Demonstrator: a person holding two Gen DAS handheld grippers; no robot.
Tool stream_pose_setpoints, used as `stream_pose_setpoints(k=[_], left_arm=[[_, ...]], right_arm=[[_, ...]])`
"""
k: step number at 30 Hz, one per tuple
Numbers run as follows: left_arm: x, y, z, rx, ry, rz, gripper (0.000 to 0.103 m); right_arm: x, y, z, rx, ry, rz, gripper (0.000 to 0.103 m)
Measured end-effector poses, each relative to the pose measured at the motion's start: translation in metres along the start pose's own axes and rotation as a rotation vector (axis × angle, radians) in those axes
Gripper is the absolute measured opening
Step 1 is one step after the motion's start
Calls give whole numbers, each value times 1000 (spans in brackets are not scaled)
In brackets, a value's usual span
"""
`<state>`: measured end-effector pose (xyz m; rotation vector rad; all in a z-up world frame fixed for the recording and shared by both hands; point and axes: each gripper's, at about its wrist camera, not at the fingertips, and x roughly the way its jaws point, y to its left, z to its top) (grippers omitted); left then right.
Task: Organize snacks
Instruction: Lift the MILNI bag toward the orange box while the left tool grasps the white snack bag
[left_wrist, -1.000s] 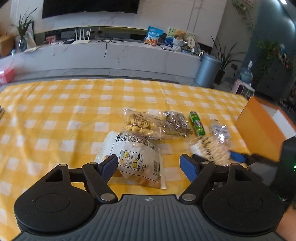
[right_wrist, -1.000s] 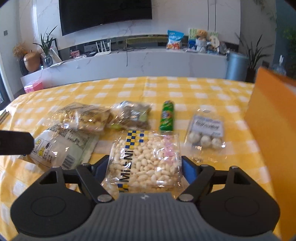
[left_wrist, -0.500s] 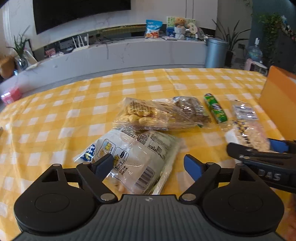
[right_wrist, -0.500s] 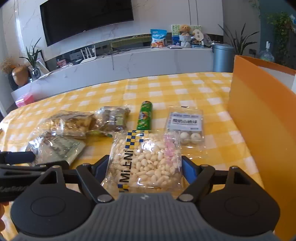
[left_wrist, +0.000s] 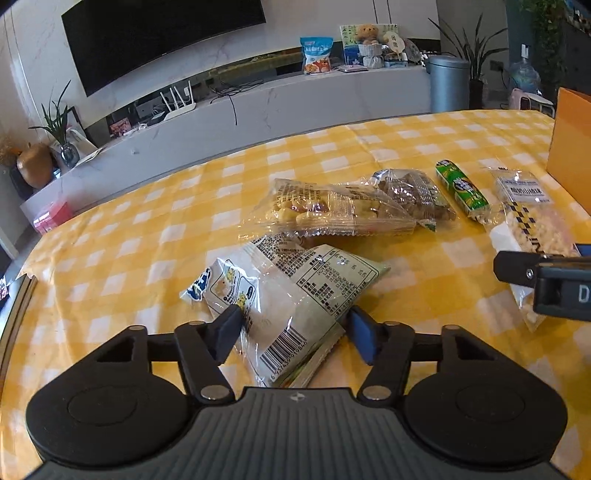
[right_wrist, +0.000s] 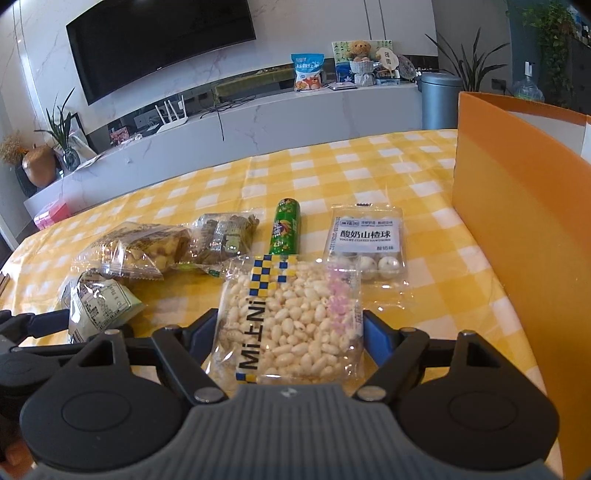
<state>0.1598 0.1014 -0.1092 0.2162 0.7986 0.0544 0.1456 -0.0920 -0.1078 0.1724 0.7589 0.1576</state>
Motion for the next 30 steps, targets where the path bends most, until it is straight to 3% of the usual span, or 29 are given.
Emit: stream_pose_setpoints(k=[6, 14, 26, 30], left_arm=[[-11, 4, -6, -15, 12, -22, 60], [-37, 27, -1, -149, -7, -143, 48], [-73, 26, 2, -137, -24, -164, 39], [-82, 30, -3, -207, -18, -259, 37]], right_arm=[[0, -2, 1, 11, 1, -6, 78], [-5, 3, 1, -10, -7, -6, 78], [-27, 9, -6, -10, 35, 55, 78], [-42, 11, -2, -23, 18, 74, 78]])
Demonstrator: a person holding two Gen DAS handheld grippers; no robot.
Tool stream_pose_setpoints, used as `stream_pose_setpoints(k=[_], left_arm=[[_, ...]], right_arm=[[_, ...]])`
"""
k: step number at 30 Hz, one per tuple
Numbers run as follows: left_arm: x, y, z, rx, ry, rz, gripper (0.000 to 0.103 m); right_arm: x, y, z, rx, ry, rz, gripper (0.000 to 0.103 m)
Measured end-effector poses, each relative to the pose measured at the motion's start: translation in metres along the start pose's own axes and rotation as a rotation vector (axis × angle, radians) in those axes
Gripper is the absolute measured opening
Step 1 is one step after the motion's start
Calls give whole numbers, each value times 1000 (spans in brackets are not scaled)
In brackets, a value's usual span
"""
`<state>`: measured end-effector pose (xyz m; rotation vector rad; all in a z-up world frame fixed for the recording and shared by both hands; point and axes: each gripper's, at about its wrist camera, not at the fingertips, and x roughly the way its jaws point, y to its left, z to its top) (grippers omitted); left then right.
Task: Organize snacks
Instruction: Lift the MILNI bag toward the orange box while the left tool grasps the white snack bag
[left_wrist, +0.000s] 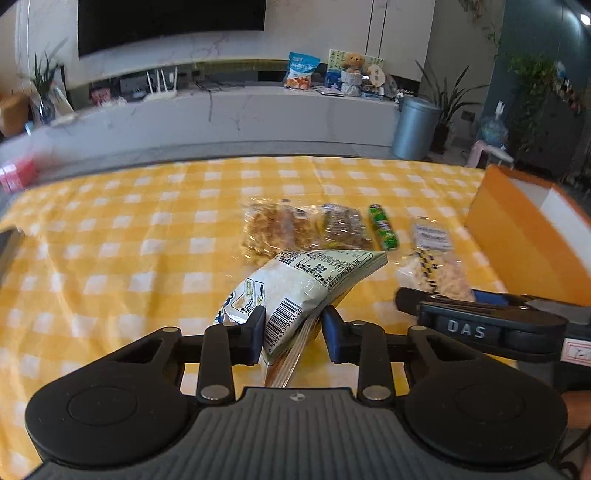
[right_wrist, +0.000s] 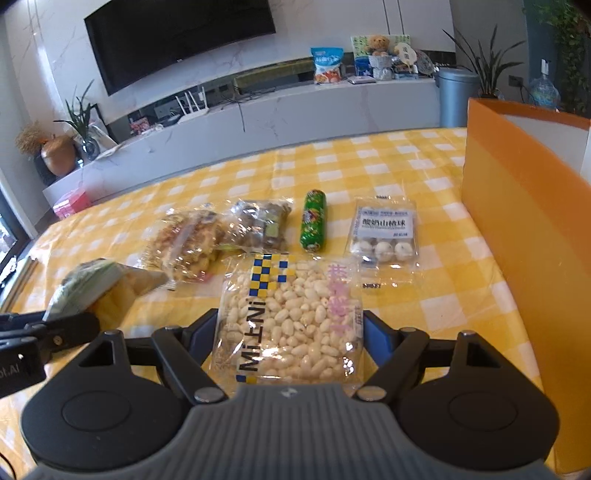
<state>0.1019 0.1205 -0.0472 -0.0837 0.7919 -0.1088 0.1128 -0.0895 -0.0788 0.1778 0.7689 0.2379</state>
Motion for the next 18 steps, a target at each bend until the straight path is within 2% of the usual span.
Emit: stream_pose_setpoints(k=[3, 6, 18], left_arm=[[-3, 4, -8, -48, 23, -59, 36], [-5, 5, -19, -67, 35, -59, 36], [-52, -12, -17, -97, -74, -183, 35]], right_arm=[[-14, 1, 3, -15, -9, 12, 78], [-29, 0, 3, -39, -19, 20, 78], [-86, -31, 6, -35, -18, 74, 78]])
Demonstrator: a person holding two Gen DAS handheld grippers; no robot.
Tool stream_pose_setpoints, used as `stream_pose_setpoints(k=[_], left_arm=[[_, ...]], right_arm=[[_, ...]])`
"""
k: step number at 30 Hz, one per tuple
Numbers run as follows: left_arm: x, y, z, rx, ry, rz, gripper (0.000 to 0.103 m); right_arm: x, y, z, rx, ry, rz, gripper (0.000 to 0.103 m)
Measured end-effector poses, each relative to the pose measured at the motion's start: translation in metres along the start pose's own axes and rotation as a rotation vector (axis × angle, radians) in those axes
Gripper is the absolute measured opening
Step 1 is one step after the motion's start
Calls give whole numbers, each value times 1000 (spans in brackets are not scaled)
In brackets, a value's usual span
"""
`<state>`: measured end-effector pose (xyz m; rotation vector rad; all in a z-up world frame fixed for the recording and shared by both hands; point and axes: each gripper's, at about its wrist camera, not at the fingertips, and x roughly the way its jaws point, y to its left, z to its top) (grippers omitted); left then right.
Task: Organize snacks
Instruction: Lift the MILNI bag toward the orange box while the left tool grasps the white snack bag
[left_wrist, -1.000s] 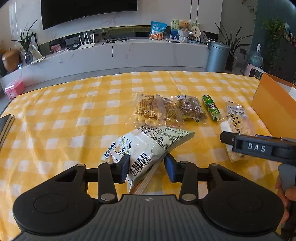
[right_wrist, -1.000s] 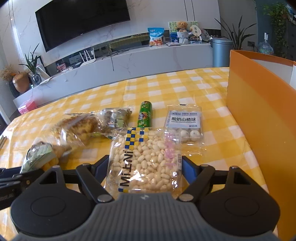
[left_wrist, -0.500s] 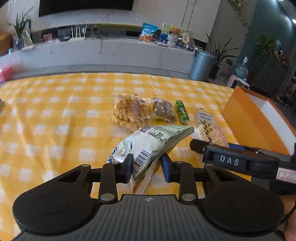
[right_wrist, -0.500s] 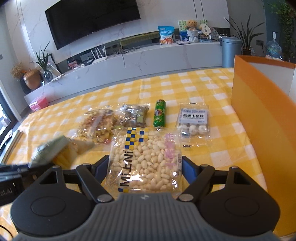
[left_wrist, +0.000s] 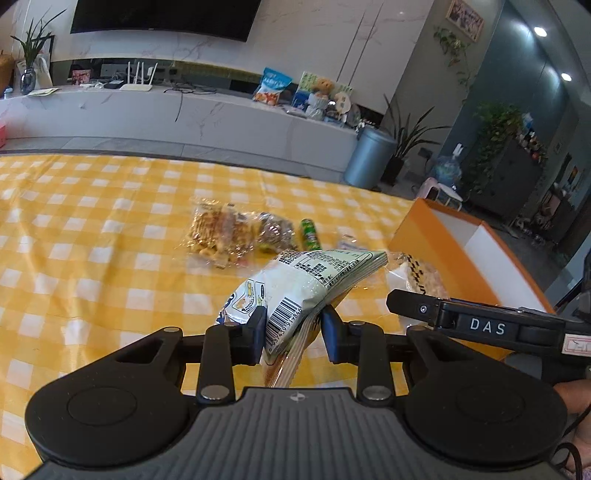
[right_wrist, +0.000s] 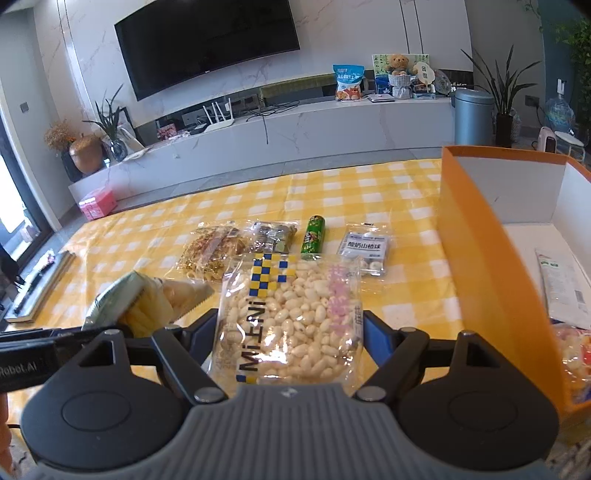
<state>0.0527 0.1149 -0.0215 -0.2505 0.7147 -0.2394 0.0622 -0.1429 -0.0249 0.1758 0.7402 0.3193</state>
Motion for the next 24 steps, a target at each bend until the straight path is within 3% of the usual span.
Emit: stream_pose_setpoints(k=[8, 14, 20, 24], left_arm=[[-12, -24, 11, 21, -42, -72, 35], [4, -52, 40, 46, -51, -131, 35], [30, -85, 66, 66, -29, -275, 35], [50, -110, 77, 85, -33, -286, 35]], right_arm=[[-28, -26, 18, 61, -63, 5, 78], [-47, -69, 42, 144, -147, -24, 78], [-42, -130, 71, 203, -120, -150, 78], [-21, -172, 87, 235, -65, -191, 78]])
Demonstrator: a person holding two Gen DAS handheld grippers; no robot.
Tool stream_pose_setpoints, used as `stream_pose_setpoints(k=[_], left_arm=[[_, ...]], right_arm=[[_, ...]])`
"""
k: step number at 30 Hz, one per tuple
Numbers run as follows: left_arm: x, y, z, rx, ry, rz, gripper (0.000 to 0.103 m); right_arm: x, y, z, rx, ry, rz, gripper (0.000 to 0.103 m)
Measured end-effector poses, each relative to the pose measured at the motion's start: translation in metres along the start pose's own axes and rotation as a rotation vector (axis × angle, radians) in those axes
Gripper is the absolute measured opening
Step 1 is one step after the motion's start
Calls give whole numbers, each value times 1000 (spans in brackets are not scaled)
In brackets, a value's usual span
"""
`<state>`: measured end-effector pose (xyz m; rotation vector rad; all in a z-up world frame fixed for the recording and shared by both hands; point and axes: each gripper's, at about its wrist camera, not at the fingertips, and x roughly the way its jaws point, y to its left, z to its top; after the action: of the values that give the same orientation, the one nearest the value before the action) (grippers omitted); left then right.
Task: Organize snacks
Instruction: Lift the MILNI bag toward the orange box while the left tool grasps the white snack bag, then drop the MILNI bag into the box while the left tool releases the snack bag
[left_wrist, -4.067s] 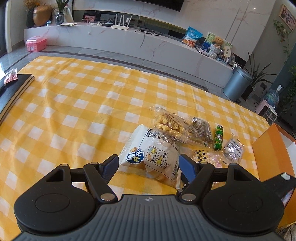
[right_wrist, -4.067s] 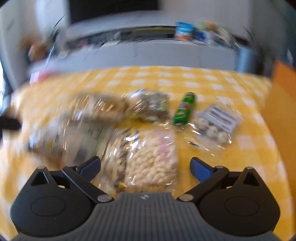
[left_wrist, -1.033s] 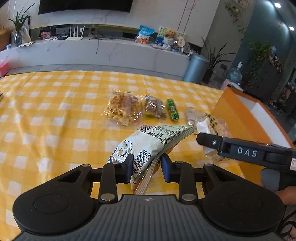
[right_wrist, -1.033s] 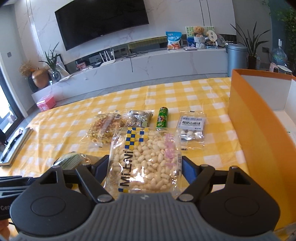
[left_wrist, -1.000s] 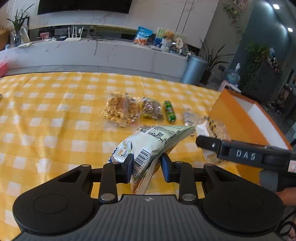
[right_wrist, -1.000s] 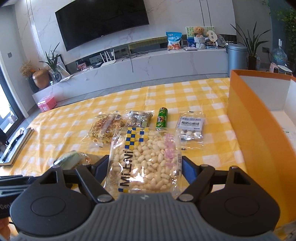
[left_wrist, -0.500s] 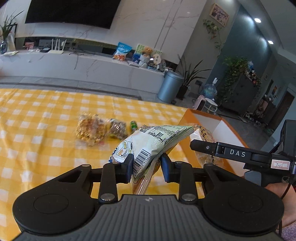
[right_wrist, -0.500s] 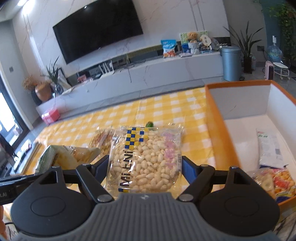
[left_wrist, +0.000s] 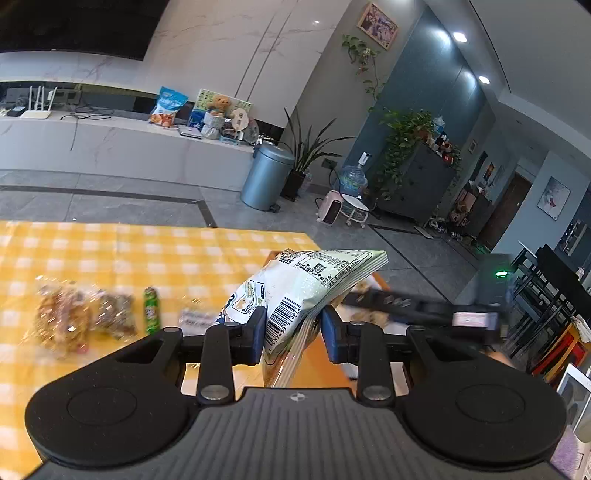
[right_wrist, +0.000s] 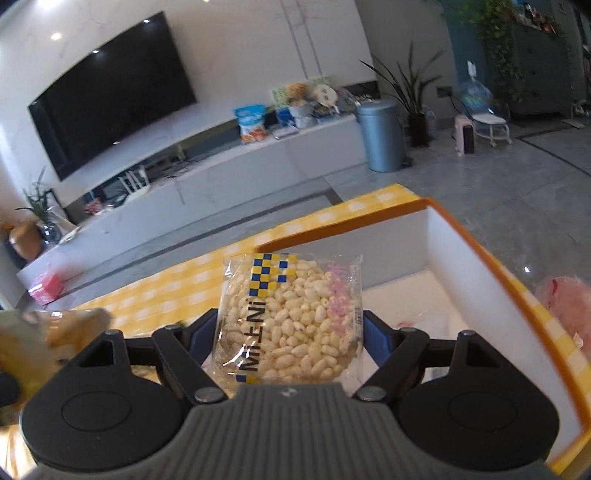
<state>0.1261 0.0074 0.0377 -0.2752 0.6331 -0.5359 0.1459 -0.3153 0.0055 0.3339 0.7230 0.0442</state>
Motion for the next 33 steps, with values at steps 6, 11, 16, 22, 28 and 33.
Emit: stream_pose_setpoints(k=[6, 11, 16, 22, 28, 33], left_arm=[[36, -13, 8, -1, 17, -32, 35], [57, -12, 11, -59, 23, -40, 35], [68, -15, 11, -30, 43, -44, 35], [75, -28, 9, 18, 73, -30, 35], [78, -39, 11, 33, 79, -29, 35], [82, -46, 12, 61, 100, -15, 35]], right_arm=[[46, -39, -10, 141, 99, 21, 78], [51, -39, -11, 145, 133, 49, 78], [52, -41, -9, 146, 146, 36, 78], [51, -40, -8, 161, 157, 21, 78], [53, -42, -4, 175, 178, -17, 87], [35, -32, -3, 46, 115, -169, 93]])
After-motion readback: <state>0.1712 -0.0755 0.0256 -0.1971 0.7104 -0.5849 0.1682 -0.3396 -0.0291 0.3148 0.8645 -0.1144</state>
